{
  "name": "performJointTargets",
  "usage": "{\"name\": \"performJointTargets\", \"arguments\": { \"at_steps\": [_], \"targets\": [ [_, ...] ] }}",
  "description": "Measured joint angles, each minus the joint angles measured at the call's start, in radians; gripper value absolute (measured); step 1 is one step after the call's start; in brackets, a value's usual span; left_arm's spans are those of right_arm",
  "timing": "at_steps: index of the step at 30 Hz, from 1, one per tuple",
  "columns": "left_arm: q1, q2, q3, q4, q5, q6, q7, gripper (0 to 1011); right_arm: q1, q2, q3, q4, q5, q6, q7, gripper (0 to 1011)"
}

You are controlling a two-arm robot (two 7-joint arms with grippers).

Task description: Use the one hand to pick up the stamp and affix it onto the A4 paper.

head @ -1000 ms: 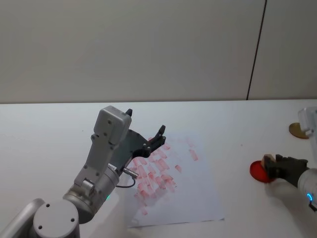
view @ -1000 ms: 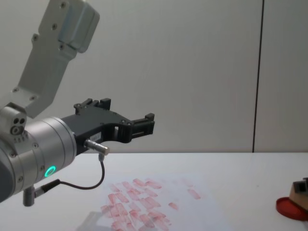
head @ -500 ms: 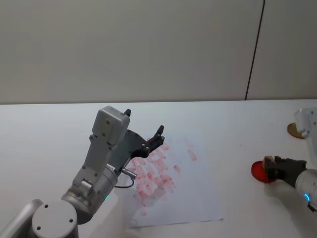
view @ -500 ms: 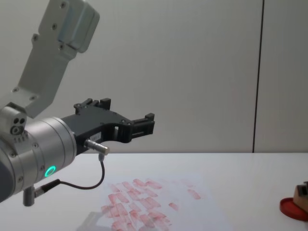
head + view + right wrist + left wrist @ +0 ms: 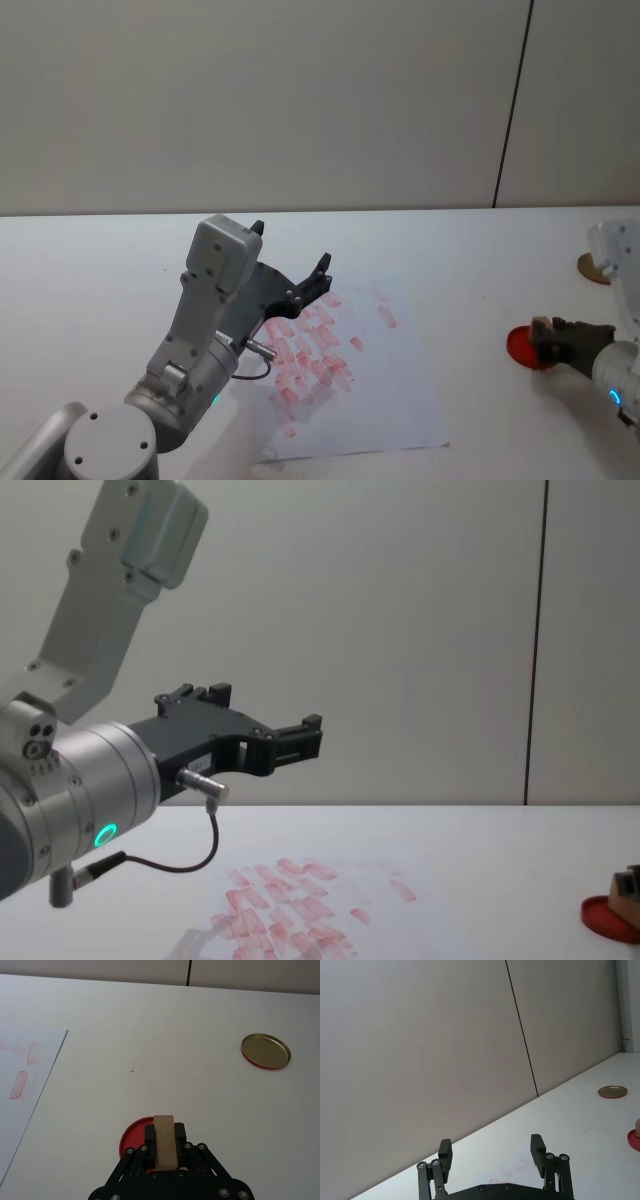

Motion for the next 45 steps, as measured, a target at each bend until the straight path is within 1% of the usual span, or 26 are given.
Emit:
{"name": "performJointTargets", "arguments": {
  "at_steps": [6, 13, 23, 26, 32, 33, 38, 39, 44, 45],
  "targets": [
    [0.000, 0.000, 0.000, 0.000, 0.000, 0.000, 0.000, 993, 0.002, -0.002, -0.001, 0.003, -0.011, -0.007, 0.007, 211],
    [0.000, 0.000, 0.000, 0.000, 0.000, 0.000, 0.000, 993, -0.007, 0.000, -0.003, -0.025, -0.026, -0.026, 0.014, 212],
    [0.000, 0.000, 0.000, 0.000, 0.000, 0.000, 0.000, 993, -0.012, 0.003, -0.006, -0.123, -0.053, -0.061, 0.036, 211],
    [0.000, 0.000, 0.000, 0.000, 0.000, 0.000, 0.000, 993, -0.012, 0.001, -0.013, -0.157, -0.067, -0.069, 0.050, 211],
    [0.000, 0.000, 0.000, 0.000, 0.000, 0.000, 0.000, 993, -0.008, -0.010, -0.030, -0.188, -0.090, -0.071, 0.084, 211],
    [0.000, 0.000, 0.000, 0.000, 0.000, 0.000, 0.000, 993, -0.008, -0.010, -0.030, -0.188, -0.090, -0.071, 0.084, 211],
    [0.000, 0.000, 0.000, 0.000, 0.000, 0.000, 0.000, 993, 0.001, -0.028, -0.055, -0.192, -0.112, -0.062, 0.131, 211],
    [0.000, 0.000, 0.000, 0.000, 0.000, 0.000, 0.000, 993, 0.001, -0.028, -0.055, -0.192, -0.112, -0.062, 0.131, 211],
    [0.000, 0.000, 0.000, 0.000, 0.000, 0.000, 0.000, 993, 0.014, -0.050, -0.080, -0.165, -0.132, -0.045, 0.173, 211],
    [0.000, 0.000, 0.000, 0.000, 0.000, 0.000, 0.000, 993, 0.021, -0.058, -0.088, -0.151, -0.140, -0.040, 0.186, 211]
  ]
}}
